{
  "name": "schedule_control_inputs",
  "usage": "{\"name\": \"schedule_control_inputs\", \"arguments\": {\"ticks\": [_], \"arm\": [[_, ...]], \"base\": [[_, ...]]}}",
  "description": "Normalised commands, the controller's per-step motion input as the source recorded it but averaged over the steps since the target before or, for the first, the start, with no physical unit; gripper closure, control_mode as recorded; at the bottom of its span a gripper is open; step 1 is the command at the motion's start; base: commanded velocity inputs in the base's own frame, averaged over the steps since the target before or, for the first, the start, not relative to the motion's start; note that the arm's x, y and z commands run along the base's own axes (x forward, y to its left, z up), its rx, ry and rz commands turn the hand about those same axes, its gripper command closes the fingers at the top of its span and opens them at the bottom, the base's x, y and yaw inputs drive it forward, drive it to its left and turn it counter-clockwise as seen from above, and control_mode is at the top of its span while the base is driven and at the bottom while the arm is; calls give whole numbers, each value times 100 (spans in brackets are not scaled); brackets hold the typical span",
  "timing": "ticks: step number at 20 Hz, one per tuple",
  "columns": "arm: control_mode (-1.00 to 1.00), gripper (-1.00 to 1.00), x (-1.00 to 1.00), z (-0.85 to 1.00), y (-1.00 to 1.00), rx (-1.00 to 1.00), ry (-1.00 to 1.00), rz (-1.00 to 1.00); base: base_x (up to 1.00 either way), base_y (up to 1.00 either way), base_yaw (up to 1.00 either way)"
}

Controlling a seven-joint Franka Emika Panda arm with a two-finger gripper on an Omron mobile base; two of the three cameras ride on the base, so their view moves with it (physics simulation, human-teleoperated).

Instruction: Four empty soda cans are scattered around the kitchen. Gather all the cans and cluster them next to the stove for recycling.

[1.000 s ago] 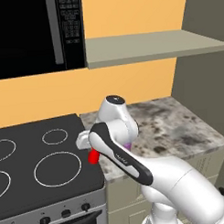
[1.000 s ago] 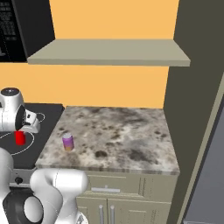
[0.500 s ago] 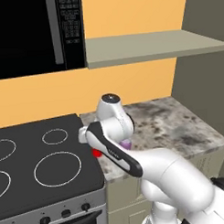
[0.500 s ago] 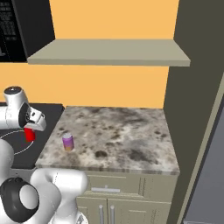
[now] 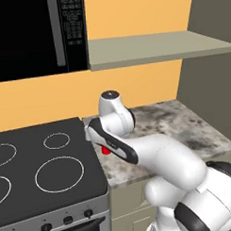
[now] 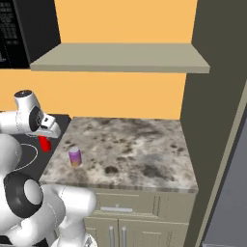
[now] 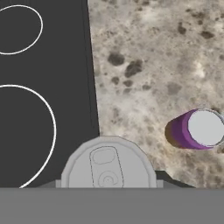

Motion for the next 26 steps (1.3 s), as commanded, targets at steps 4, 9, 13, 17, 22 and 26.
{"name": "schedule_control_inputs", "arguments": {"ticks": [4, 9, 13, 17, 22, 26], "arm": [[-100, 100, 36, -26, -19, -10, -4, 0], [-100, 100, 49, -27, -17, -8, -3, 0], [-100, 100, 44, -28, -17, 0, -2, 0], [-100, 100, 47, -26, -13, 0, -5, 0], [-100, 100, 45, -20, -7, 0, -10, 0], [-100, 100, 35, -21, 0, 0, -11, 0]], "base": [[0, 0, 0], [0, 0, 0], [0, 0, 0], [0, 0, 0], [0, 0, 0], [0, 0, 0]]}}
